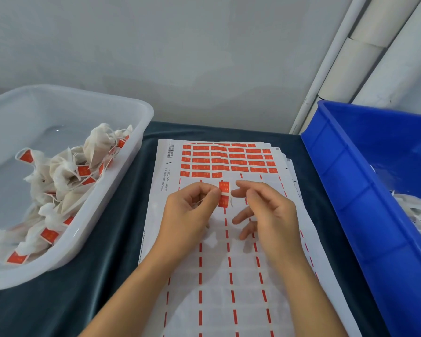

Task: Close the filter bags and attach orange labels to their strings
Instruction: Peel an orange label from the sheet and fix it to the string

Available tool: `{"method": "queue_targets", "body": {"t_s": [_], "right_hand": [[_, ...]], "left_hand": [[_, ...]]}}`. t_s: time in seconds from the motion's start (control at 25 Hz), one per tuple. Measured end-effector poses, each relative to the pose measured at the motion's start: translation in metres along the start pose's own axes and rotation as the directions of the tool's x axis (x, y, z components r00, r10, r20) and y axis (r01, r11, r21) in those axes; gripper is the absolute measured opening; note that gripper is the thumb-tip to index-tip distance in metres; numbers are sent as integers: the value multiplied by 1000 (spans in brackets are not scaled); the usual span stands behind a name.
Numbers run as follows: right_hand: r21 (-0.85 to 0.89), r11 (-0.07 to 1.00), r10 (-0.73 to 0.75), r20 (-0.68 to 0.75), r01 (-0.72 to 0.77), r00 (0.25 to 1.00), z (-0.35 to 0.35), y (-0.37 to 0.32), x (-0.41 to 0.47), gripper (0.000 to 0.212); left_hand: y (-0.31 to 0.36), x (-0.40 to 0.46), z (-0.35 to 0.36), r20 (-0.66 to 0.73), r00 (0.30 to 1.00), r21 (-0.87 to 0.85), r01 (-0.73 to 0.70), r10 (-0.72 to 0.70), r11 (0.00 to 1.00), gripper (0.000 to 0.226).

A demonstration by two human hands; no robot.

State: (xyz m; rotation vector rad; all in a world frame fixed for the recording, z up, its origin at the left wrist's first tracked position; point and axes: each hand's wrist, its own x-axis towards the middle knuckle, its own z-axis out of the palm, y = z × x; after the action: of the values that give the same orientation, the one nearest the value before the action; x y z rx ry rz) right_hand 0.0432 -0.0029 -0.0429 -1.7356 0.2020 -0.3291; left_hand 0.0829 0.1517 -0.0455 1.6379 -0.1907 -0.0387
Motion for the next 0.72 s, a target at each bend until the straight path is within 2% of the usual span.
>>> {"method": "queue_targets", "body": {"t_s": [0.16, 0.24, 0.4, 0.72], "right_hand": [[67, 996, 44, 201, -59, 979, 1, 0, 0, 28], [87, 993, 52, 251, -77, 966, 1, 0, 0, 24], [-4, 1000, 5, 224, -5, 975, 0, 2, 0, 15], [-20, 998, -51, 144, 54, 988, 0, 3, -1, 10]], "left_hand": [[0, -1, -2, 11, 1000, -54, 7, -7, 999, 21], [1, -2, -3, 25, 1000, -74, -9, 11, 997, 18], [0, 0, -3, 36, 999, -38, -29, 30, 999, 16], [-2, 1, 0, 27, 999, -12, -27, 27, 1000, 12]]}}
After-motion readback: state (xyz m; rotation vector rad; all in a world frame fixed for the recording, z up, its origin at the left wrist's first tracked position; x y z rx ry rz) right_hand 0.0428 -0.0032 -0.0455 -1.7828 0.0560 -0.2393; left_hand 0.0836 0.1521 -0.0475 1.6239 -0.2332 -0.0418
